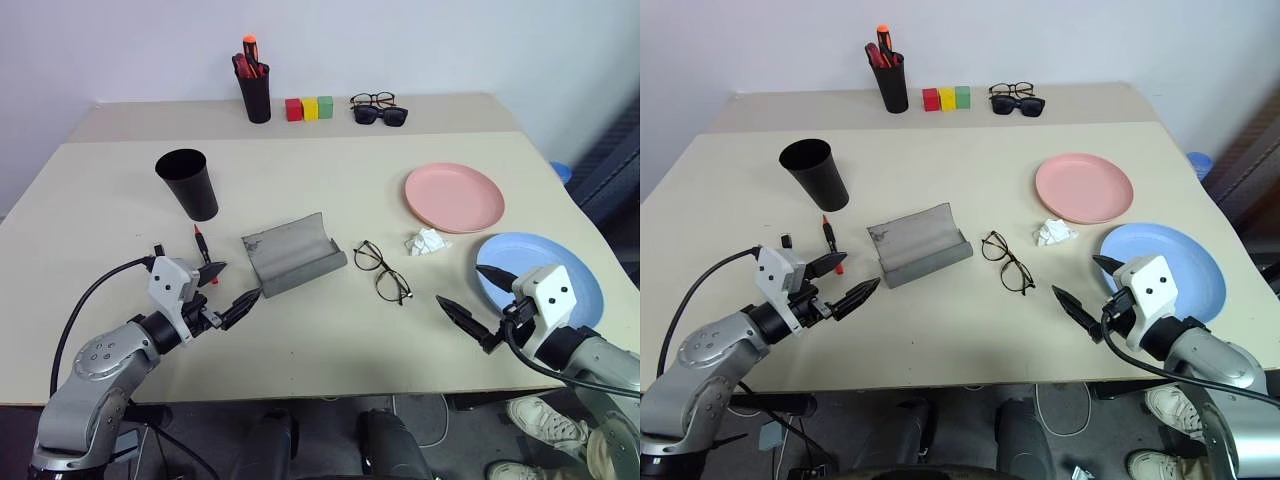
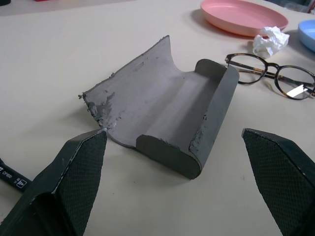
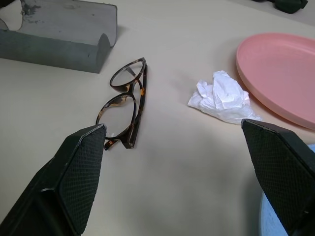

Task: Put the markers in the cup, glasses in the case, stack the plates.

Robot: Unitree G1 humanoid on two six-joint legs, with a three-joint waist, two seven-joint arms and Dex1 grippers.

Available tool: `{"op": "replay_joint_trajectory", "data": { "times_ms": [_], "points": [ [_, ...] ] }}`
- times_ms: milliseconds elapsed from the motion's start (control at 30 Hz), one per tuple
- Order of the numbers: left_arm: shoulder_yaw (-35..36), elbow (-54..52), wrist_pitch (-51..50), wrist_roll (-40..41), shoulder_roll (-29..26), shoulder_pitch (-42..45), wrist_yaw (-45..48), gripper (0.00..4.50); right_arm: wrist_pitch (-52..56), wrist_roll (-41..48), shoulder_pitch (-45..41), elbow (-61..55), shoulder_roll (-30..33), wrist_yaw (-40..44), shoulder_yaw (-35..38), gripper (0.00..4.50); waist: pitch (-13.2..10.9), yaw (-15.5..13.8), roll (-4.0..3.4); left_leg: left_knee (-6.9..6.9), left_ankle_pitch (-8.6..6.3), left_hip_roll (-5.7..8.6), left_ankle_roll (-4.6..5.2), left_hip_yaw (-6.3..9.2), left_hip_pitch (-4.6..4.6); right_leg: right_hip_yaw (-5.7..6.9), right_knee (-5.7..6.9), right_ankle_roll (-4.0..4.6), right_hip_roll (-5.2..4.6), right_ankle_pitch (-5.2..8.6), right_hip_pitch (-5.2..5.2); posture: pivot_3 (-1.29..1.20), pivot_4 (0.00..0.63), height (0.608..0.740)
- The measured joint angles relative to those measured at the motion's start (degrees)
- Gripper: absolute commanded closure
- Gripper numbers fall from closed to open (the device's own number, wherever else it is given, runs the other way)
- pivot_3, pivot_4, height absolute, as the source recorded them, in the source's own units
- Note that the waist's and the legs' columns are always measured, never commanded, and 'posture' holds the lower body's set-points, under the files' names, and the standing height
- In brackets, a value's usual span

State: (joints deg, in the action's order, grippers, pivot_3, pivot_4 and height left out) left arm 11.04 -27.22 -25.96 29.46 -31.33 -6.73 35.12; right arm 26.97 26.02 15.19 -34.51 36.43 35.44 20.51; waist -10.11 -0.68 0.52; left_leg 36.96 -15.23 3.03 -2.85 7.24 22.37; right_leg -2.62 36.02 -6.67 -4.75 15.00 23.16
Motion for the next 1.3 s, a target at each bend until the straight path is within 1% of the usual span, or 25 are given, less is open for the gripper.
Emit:
{"op": "replay_joint_trajectory", "data": {
  "times_ms": [67,100,700,1133,1233,1300],
  "points": [
    [0.00,0.00,0.00,0.00,0.00,-0.01,0.00,0.75,0.01,0.00,-0.03,0.00,0.00,-0.02,0.00,0.00,0.00,-0.01,0.00,0.00,0.00,0.00,0.00,0.00,0.00,0.00,0.00,0.00,0.00,0.00,0.00,0.00,0.150,0.740],
    [0.00,0.00,0.00,0.02,0.00,-0.06,-0.02,1.19,0.02,0.00,-0.08,-0.01,0.00,-0.07,0.00,0.00,0.00,0.00,0.00,0.00,0.00,0.00,0.00,0.00,0.00,0.00,0.00,0.00,0.00,0.00,0.00,0.00,0.150,0.740],
    [0.01,0.01,-0.12,0.45,0.51,-0.96,-0.61,1.19,-1.52,-0.58,-0.23,1.07,-0.04,0.39,-0.96,0.00,0.00,0.01,0.00,0.00,0.00,0.00,0.00,0.00,0.00,0.00,0.00,0.00,0.00,0.00,0.00,0.00,0.150,0.740],
    [0.19,0.01,-0.01,1.10,0.54,-1.47,-0.74,1.19,-0.77,-0.83,-1.35,0.83,-0.05,-0.25,-1.55,0.00,0.00,-0.01,0.00,0.00,0.00,0.00,0.00,0.00,0.00,0.00,0.00,0.00,0.00,0.00,0.00,0.00,0.150,0.740],
    [1.52,0.00,-0.64,2.00,2.11,-0.96,-2.92,1.19,0.75,0.31,-3.81,0.55,-0.04,-0.64,-1.75,0.00,0.00,0.12,-0.01,0.01,0.00,-0.01,0.00,0.05,-0.01,-0.01,0.01,0.00,0.00,0.00,0.00,0.00,0.150,0.740],
    [2.19,0.01,-2.69,3.41,3.83,1.04,-5.98,1.19,2.58,2.39,-8.45,0.35,-0.06,-0.94,-3.05,0.00,-0.01,0.16,-0.01,0.06,0.00,-0.02,0.00,0.10,-0.02,-0.01,0.04,0.04,0.03,-0.04,0.00,0.00,0.150,0.740]
  ]
}}
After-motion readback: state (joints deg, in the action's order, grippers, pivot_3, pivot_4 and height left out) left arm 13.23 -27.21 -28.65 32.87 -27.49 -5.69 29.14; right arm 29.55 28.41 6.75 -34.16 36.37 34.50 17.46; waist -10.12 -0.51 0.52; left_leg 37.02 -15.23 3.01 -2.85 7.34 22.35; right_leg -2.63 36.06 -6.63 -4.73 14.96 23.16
